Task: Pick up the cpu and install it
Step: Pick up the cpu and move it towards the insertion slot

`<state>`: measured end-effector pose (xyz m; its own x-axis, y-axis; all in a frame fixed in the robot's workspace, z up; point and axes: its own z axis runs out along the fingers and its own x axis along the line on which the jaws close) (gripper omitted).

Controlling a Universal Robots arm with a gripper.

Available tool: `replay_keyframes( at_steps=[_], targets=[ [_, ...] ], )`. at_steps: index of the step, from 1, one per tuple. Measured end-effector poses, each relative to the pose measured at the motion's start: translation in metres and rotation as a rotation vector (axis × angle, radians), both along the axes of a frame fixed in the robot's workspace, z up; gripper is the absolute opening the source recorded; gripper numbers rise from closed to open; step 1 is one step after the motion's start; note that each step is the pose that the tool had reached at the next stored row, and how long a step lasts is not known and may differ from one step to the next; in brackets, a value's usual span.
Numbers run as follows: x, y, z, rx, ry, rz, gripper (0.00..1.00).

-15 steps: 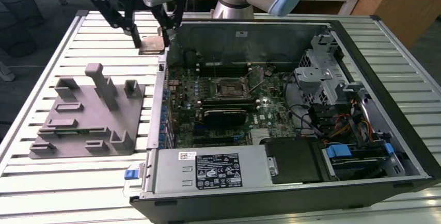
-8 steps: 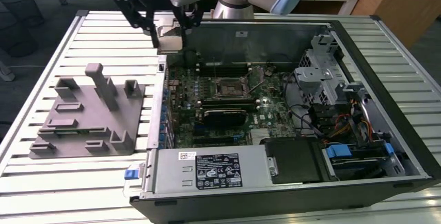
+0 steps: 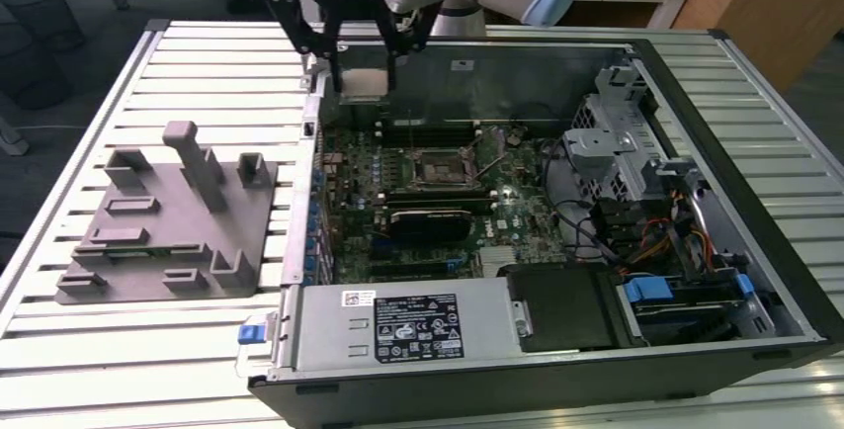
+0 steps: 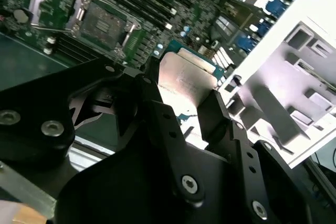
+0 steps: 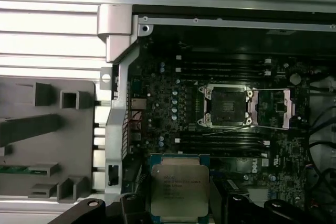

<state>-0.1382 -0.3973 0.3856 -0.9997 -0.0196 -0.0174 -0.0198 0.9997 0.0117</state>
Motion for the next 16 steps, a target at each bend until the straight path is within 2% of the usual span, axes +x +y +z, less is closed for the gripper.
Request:
replay_keyframes(
  at_steps=[16],
  targets=[
    [0.071, 0.0001, -0.0013, 0.0001, 0.0041, 0.000, 0.53]
  ],
)
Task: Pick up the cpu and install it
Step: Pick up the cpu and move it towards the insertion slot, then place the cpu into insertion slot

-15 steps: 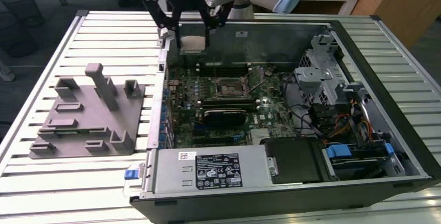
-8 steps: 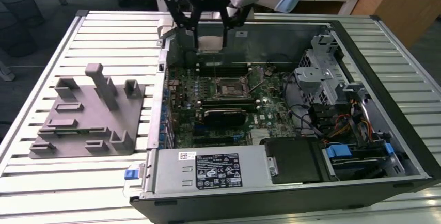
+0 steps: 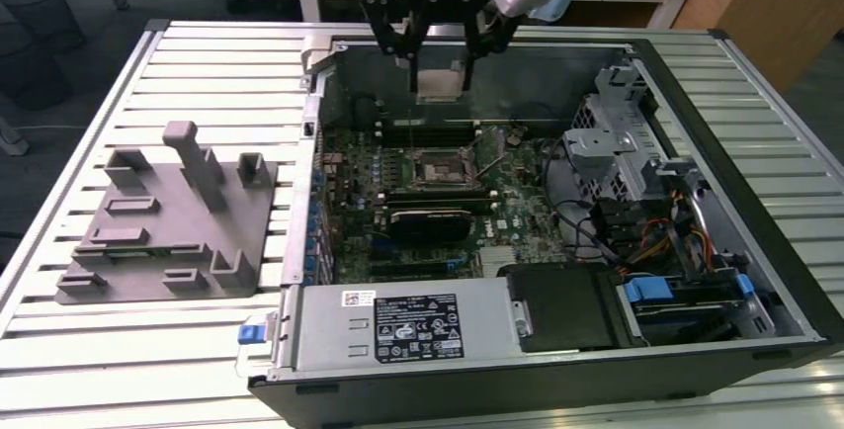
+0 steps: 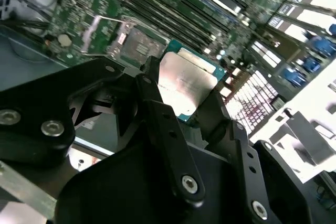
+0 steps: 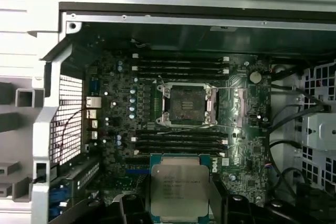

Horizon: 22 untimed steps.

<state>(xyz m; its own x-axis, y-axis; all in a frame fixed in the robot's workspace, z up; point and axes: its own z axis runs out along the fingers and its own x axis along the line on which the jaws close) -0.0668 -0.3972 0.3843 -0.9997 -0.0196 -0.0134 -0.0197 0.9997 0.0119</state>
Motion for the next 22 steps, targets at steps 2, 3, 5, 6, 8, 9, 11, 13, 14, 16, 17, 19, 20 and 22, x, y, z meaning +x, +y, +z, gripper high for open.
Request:
replay_keyframes(
  at_steps=[2, 3, 5, 6, 8, 9, 11, 13, 14, 16, 17, 19, 20, 22],
  targets=[
    [0.008, 0.0000, -0.0003, 0.0000, 0.0003, 0.000, 0.53],
    [0.011, 0.0000, -0.0004, -0.0001, 0.0003, 0.000, 0.53],
    [0.015, 0.0000, -0.0006, -0.0001, 0.0004, 0.000, 0.53],
    [0.017, 0.0000, -0.0006, -0.0002, 0.0004, 0.000, 0.53],
    [0.022, 0.0000, -0.0008, 0.0000, 0.0003, 0.000, 0.53],
    [0.026, 0.0001, -0.0010, 0.0000, 0.0003, 0.000, 0.53],
    [0.032, 0.0001, -0.0014, 0.0000, 0.0003, 0.000, 0.53],
    [0.034, 0.0000, -0.0017, 0.0001, 0.0003, 0.000, 0.53],
    [0.035, 0.0001, -0.0019, 0.0000, 0.0003, 0.000, 0.53],
    [0.036, 0.0001, -0.0021, -0.0005, 0.0003, 0.000, 0.53],
    [0.037, 0.0002, -0.0021, -0.0029, 0.0004, 0.000, 0.53],
    [0.037, 0.0001, -0.0023, -0.0089, 0.0004, -0.002, 0.53],
    [0.037, 0.0001, -0.0026, -0.0094, 0.0004, -0.004, 0.53],
    [0.037, 0.0000, -0.0030, -0.0114, 0.0003, -0.016, 0.53]
  ],
)
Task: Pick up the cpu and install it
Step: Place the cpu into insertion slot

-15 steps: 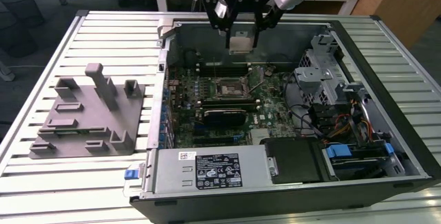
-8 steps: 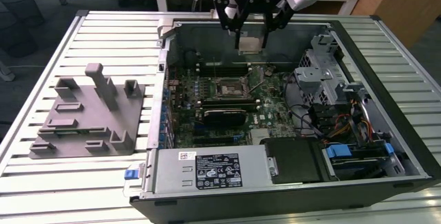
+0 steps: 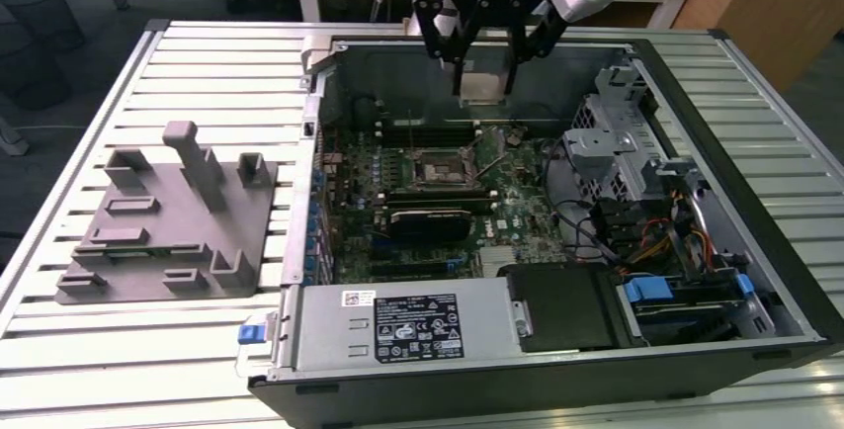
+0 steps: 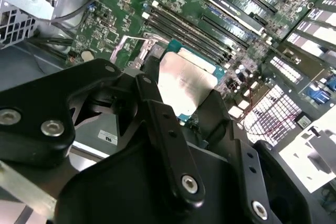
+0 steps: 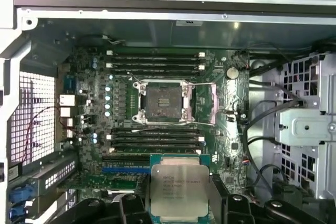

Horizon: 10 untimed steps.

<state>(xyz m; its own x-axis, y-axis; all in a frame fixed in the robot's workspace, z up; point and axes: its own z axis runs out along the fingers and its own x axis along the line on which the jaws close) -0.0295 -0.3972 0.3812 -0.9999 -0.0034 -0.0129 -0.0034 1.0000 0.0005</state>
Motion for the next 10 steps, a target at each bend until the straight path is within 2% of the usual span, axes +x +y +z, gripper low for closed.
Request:
replay_keyframes(
  at_steps=[4, 10],
  targets=[
    [0.0000, 0.0000, -0.0009, -0.0052, -0.0017, -0.057, 0.53],
    [0.0000, 0.0001, -0.0024, -0.0081, -0.0073, -0.135, 0.53]
  ],
)
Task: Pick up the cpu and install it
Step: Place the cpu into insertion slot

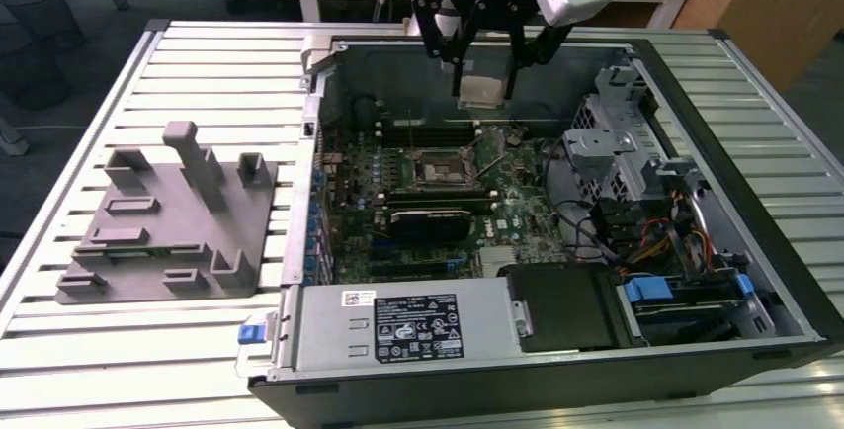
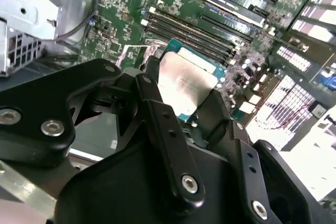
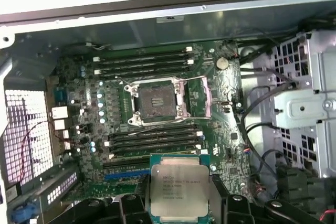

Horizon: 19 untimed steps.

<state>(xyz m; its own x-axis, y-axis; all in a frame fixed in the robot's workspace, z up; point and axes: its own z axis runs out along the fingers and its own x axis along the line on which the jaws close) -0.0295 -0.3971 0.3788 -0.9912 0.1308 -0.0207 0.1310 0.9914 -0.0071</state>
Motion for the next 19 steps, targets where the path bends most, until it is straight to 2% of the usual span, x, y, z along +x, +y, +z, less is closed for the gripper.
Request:
replay_keyframes(
  at_steps=[12, 19],
  targets=[
    [0.0000, 0.0003, -0.0010, -0.0089, -0.0037, -0.153, 0.53],
    [-0.0001, 0.0004, -0.0015, -0.0109, -0.0058, -0.239, 0.53]
  ],
)
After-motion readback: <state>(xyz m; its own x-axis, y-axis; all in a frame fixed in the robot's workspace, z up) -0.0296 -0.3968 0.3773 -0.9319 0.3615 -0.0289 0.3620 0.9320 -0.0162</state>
